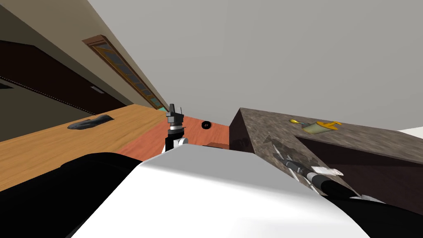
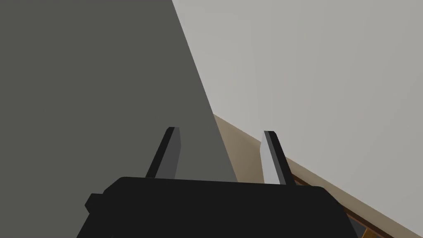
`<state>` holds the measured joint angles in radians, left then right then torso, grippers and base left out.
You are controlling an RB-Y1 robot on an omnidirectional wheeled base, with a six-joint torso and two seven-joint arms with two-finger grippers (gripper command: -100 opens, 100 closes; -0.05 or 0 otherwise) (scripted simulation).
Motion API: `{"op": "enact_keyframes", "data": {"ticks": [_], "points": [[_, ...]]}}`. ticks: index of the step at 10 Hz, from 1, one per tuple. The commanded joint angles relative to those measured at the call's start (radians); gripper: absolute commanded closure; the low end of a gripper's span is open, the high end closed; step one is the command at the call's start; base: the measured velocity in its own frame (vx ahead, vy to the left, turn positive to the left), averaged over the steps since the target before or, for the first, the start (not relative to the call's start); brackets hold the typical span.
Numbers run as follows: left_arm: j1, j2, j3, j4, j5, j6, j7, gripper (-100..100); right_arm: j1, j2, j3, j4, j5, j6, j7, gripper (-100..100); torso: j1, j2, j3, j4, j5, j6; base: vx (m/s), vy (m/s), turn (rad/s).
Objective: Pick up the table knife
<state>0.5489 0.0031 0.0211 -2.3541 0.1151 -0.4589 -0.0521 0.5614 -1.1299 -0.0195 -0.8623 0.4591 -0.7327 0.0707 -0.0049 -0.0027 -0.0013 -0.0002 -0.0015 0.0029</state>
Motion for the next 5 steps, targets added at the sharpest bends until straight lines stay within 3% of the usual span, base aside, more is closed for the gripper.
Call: {"op": "enact_keyframes", "data": {"ticks": [1,2,3,4,5], "points": [[0.000,0.000,0.000,0.000,0.000,0.000,0.000,0,-0.001,-0.006,0.018,0.015,-0.050,0.002,0.015,-100,0.000,0.000,0.000,0.000,0.000,0.000,-0.051,0.011,0.095],[0.000,0.000,0.000,0.000,0.000,0.000,0.000,0,-0.001,-0.006,0.018,0.015,-0.062,0.002,0.015,-100,0.000,0.000,0.000,0.000,0.000,0.001,-0.020,0.000,-0.023],[0.000,0.000,0.000,0.000,0.000,0.000,0.000,0,0.001,-0.017,0.051,0.039,-0.101,0.010,0.041,-100,-0.001,-0.002,-0.001,0.000,0.000,0.001,-0.040,0.008,0.212],[0.000,0.000,0.000,0.000,0.000,0.000,0.000,0,0.001,-0.017,0.051,0.039,-0.128,0.010,0.041,-100,-0.001,-0.001,-0.001,0.000,0.000,0.000,-0.042,0.005,0.112],[0.000,0.000,0.000,0.000,0.000,0.000,0.000,0,0.003,-0.027,0.085,0.064,-0.158,0.018,0.068,-100,-0.001,-0.001,-0.001,0.000,0.000,0.001,-0.051,0.015,0.150]]}}
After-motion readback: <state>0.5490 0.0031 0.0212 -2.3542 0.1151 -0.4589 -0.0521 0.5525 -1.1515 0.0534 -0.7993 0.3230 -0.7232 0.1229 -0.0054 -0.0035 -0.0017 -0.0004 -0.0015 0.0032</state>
